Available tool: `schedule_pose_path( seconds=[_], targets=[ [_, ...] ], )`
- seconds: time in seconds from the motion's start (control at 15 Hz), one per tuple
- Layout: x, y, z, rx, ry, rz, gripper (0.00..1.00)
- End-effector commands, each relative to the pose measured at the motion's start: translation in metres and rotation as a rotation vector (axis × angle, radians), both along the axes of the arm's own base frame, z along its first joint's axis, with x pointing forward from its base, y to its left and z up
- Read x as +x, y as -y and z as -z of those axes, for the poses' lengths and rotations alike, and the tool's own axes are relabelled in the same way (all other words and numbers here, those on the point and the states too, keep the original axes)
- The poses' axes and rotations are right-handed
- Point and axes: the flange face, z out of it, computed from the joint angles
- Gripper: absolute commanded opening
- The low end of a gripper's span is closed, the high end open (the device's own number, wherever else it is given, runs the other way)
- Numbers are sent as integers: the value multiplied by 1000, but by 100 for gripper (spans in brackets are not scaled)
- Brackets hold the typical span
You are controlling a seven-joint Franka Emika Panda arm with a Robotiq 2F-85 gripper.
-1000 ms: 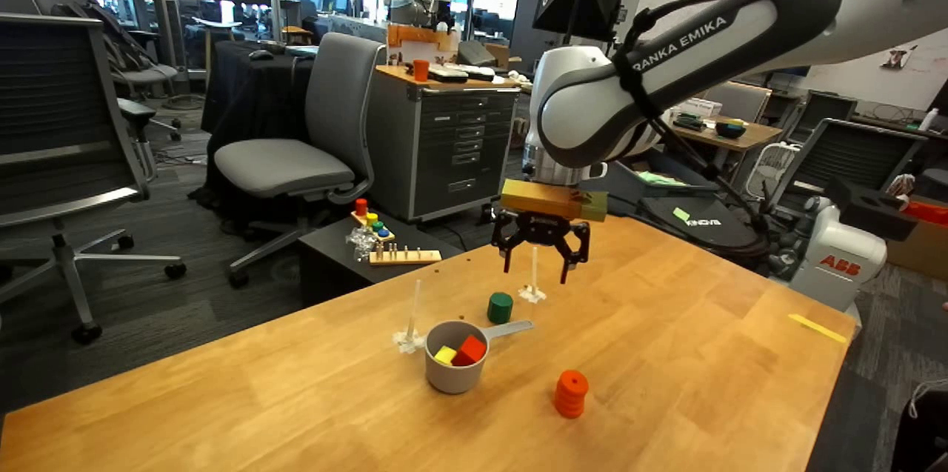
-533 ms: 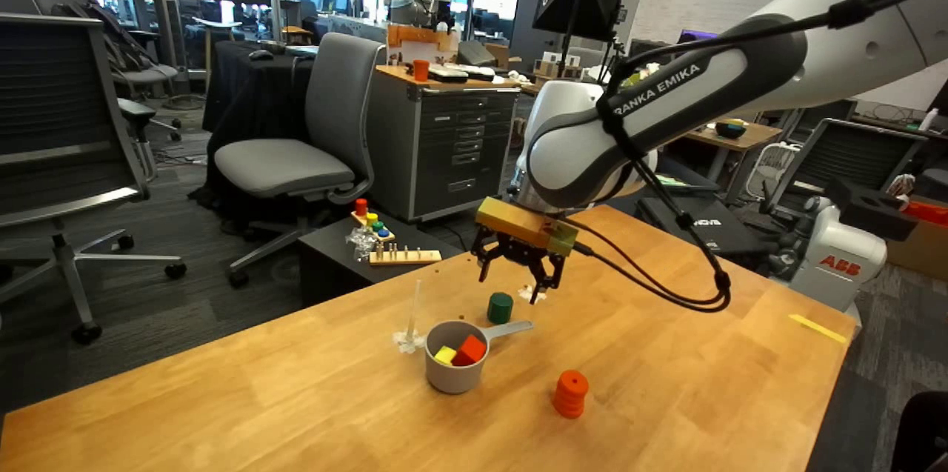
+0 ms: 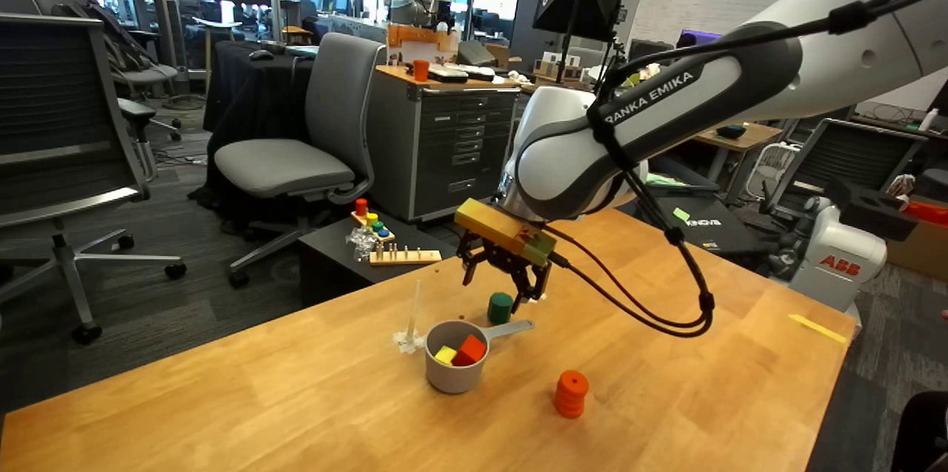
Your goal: Put the orange block on the yellow block then put both blocks in the gray pot, then put the green block in the gray pot
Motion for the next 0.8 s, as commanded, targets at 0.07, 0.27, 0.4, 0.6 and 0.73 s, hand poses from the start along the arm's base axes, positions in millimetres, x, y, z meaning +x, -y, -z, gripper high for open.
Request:
schedule_pose_path(
  seconds=[0.07,0.27,0.4,0.6,0.73],
  targets=[
    [7,0,0,28,6,73,100],
    [5,4,8,27,-18,116,100],
    [4,6,13,29,-29,126,100],
    [3,9,21,25,-37,123,74],
    [2,10,25,27,-44,125,58]
  ],
)
